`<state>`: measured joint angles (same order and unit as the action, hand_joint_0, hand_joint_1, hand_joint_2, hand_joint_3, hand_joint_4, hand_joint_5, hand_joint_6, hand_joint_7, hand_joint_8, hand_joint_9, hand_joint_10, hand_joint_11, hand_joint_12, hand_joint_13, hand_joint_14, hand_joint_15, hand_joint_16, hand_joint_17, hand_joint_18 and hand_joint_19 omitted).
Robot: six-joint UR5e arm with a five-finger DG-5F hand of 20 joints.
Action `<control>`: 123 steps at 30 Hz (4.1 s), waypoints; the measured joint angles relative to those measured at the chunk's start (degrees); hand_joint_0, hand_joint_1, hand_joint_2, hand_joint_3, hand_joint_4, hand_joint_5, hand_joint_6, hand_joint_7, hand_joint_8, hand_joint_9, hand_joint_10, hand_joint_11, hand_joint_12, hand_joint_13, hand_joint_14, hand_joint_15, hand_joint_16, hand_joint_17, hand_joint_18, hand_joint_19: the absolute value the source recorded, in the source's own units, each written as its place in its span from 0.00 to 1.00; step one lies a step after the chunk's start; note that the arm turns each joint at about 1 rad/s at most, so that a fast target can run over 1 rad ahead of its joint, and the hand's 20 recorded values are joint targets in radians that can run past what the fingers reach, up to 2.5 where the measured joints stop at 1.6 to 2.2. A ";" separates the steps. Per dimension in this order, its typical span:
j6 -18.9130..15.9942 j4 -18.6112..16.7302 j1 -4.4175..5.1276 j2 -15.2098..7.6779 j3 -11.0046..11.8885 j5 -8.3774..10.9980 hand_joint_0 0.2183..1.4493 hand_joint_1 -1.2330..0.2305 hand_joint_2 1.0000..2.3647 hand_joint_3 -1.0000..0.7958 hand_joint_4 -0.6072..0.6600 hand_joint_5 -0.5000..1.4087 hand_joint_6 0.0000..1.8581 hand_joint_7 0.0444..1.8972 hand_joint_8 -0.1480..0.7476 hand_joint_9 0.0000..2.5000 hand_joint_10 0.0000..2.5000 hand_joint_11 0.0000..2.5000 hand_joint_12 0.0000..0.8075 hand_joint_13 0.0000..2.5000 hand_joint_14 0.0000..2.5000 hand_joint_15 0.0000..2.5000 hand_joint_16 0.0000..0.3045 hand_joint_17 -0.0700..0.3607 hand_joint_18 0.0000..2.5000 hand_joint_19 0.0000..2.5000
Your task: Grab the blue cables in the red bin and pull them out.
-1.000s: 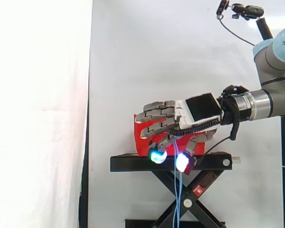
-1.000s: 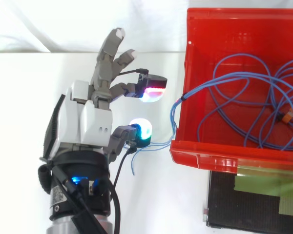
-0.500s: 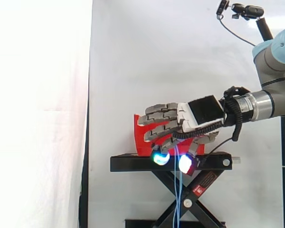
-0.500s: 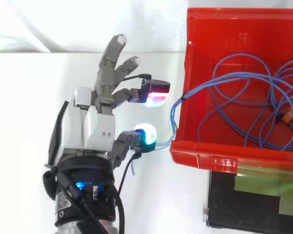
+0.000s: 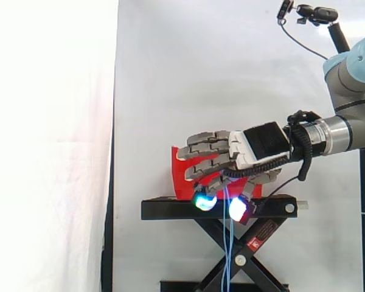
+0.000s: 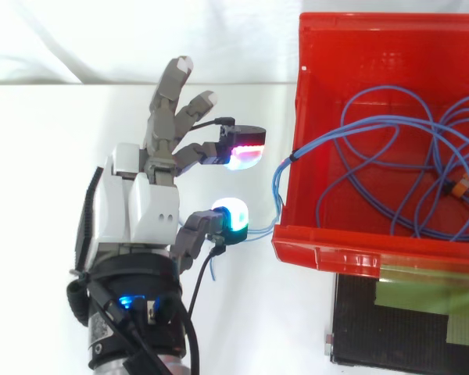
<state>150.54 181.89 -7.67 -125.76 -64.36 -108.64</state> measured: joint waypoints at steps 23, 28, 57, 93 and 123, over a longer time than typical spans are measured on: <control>2.20 -0.33 -1.14 -0.01 0.00 -0.77 0.48 0.24 0.00 0.00 0.68 0.68 0.00 0.23 0.49 0.23 0.00 0.11 0.41 0.09 0.00 0.10 0.15 0.41 0.02 0.13; 2.32 1.00 -1.43 -0.01 -0.01 -1.21 0.48 0.24 0.00 0.00 0.68 0.68 0.00 0.23 0.49 0.23 0.00 0.12 0.41 0.09 0.00 0.10 0.15 0.41 0.02 0.13; 5.98 2.33 -2.23 0.00 0.00 -1.58 0.48 0.24 0.00 0.00 0.68 0.68 0.00 0.22 0.49 0.24 0.00 0.12 0.41 0.09 0.00 0.10 0.15 0.40 0.02 0.13; 7.01 1.52 -2.62 -0.01 -0.06 -0.53 0.49 0.24 0.00 0.00 0.73 0.74 0.00 0.32 0.49 0.26 0.00 0.12 0.41 0.11 0.00 0.10 0.15 0.40 0.03 0.12; 6.98 1.48 -1.83 -0.01 -0.05 0.10 0.49 0.24 0.00 0.00 0.73 0.74 0.00 0.29 0.49 0.26 0.00 0.13 0.41 0.11 0.00 0.10 0.15 0.40 0.03 0.13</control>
<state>157.52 183.37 -9.50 -125.77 -64.42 -108.53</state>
